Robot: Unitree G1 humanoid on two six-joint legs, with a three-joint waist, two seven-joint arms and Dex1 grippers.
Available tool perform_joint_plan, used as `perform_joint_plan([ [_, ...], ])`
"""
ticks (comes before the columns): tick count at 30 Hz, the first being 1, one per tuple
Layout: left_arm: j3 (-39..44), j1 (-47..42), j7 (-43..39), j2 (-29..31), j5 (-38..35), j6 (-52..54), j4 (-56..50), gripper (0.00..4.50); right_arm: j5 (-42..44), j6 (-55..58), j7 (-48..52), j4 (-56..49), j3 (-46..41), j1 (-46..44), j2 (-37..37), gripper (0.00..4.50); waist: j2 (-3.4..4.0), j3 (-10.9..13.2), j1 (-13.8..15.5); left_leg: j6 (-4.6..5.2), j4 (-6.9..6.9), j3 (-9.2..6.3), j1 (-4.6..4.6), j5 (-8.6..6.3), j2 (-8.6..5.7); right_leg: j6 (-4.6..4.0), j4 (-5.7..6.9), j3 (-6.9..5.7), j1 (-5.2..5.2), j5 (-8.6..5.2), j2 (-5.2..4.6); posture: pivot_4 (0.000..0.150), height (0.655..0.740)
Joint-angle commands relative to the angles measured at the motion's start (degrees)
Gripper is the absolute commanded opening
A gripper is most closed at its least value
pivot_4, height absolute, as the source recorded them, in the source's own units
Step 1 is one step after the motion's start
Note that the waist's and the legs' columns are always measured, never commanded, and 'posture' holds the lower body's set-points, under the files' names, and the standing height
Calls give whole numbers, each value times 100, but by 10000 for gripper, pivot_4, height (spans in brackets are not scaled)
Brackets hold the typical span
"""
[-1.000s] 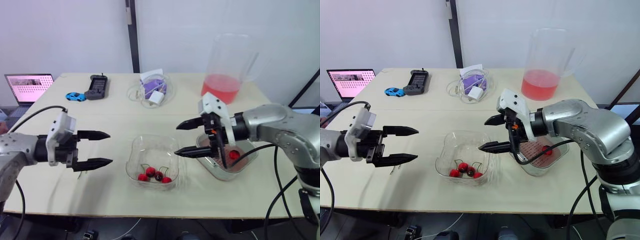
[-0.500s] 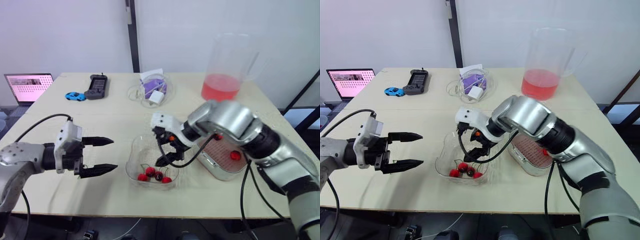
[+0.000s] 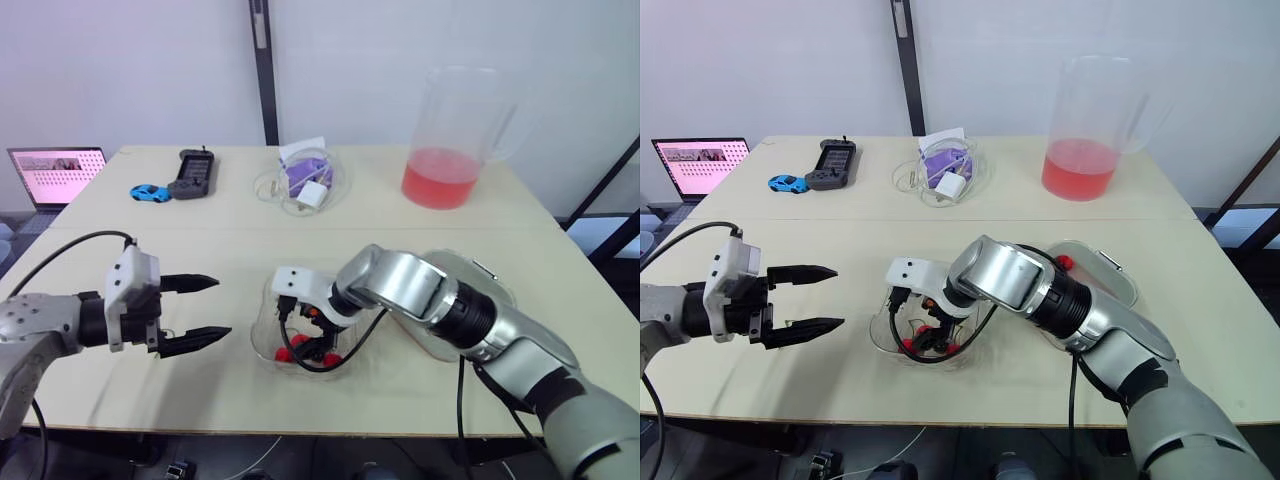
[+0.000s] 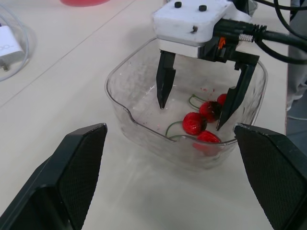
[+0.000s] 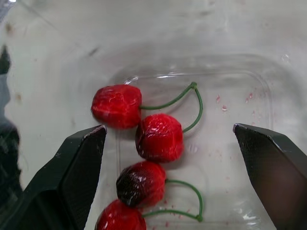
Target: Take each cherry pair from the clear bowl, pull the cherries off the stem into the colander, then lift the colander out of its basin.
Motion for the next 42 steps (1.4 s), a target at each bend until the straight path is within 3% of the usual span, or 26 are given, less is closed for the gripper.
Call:
perform_joint_plan([
  [1,99,-85,35,53,-29,-37,-67,44919,-144,-17,-57,-45,23,1,83,42427,0,0,-11,0,0,0,0,0,0,0,0,0,0,0,0,1500,7332],
  [4,77,-132,45,57,-15,-33,-44,45000,-247,-60,-77,17,106,32,101,31908,0,0,-34,0,0,0,0,0,0,0,0,0,0,0,0,1500,7332],
  [7,70,-137,53,54,-6,-25,-47,45000,-295,-80,-63,26,137,46,109,16419,0,0,-68,0,-1,-1,0,0,0,0,0,0,0,0,0,1500,7332],
  [17,2,-249,63,54,-2,-10,27,45000,-343,-87,0,-134,-9,-22,76,16419,0,0,-99,0,-3,-4,0,0,0,0,0,-2,-1,0,1,1500,7332],
  [28,-173,-583,90,-77,-102,18,267,45000,-134,39,68,-1008,-901,-90,-361,16419,0,0,-93,0,-3,-6,0,0,0,0,0,-4,1,0,1,1500,7332],
  [34,-56,-1159,472,-403,-716,611,429,45000,-313,-1437,137,-1684,-1471,415,-750,16419,-3,-2,-91,0,-2,-7,0,0,0,0,0,-5,3,0,0,1500,7332],
  [37,-114,-1376,567,-441,-623,601,600,45000,-514,-2101,-2,-1933,-1625,781,-744,16419,-3,-2,-98,0,1,-8,0,0,0,1,1,-6,4,0,1,1500,7332],
  [42,-134,-2280,767,-817,-1021,904,1157,45000,-1162,-3370,-618,-2188,-2029,1558,-770,16419,-7,-4,-64,-1,4,-10,0,1,-2,1,2,-9,8,0,0,1500,7332],
])
